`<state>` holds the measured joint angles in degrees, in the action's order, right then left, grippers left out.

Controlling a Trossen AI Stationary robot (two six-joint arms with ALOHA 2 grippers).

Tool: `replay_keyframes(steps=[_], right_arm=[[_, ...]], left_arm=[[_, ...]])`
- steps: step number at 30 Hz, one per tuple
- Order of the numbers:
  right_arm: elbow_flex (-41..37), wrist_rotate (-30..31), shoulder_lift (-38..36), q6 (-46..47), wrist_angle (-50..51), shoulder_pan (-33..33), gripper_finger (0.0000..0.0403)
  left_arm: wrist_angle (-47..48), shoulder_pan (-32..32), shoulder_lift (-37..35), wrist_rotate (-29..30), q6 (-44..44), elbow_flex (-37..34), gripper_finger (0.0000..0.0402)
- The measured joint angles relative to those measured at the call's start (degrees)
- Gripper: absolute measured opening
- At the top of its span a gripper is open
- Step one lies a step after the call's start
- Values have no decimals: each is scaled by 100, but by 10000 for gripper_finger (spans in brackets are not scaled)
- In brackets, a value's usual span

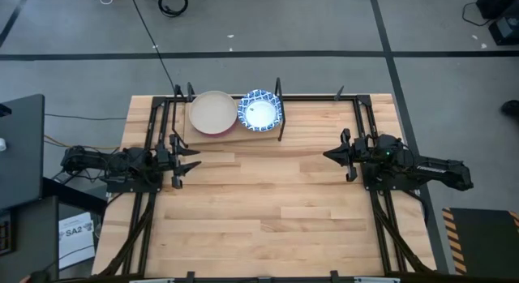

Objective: Place and stack plates onto a shelf
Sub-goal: Return to Home Position

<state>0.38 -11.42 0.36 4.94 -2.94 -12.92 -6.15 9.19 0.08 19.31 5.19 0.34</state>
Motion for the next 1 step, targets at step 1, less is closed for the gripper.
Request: replay_keyframes(steps=[1], right_arm=[[-1,0,0,1,0,0,14]], left_arm=[[0,-1,0,0,0,0,167]])
